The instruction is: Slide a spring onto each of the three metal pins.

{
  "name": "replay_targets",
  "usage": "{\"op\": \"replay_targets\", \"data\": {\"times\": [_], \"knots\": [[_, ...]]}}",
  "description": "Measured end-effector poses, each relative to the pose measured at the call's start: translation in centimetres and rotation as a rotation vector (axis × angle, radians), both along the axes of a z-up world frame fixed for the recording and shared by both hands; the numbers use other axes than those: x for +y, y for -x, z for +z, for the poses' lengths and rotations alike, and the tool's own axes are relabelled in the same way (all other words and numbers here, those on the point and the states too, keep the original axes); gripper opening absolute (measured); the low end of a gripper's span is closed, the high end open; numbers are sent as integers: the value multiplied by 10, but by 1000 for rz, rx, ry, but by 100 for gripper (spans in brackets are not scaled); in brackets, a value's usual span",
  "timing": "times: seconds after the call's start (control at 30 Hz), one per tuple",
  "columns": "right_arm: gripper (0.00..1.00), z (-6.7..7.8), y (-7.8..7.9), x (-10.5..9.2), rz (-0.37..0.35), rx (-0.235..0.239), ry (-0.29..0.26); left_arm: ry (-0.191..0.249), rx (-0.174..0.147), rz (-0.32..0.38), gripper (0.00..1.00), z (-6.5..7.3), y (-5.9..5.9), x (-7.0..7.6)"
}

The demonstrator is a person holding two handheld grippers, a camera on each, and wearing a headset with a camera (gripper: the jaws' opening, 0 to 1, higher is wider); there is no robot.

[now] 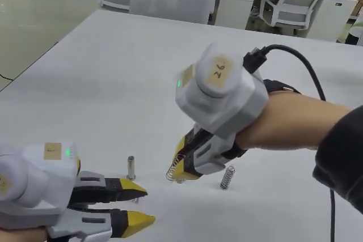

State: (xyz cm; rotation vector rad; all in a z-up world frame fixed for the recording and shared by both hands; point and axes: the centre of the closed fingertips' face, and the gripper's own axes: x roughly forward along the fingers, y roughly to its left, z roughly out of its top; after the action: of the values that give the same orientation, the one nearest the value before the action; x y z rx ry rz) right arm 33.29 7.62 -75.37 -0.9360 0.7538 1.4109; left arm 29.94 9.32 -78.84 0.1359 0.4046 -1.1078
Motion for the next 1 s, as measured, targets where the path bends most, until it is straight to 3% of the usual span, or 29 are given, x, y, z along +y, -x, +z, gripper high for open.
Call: {"op": "replay_targets", "data": {"times": [0.47,0.77,1.0], "knots": [[8,3,-32,-16,-57,-53,44,1,3,1,20,0,2,0],[8,-15,-49,-16,-73,-34,85,1,3,5,20,0,2,1],[8,-27,-54,-14,-73,-14,100,-1,5,5,20,-1,2,0]]}}
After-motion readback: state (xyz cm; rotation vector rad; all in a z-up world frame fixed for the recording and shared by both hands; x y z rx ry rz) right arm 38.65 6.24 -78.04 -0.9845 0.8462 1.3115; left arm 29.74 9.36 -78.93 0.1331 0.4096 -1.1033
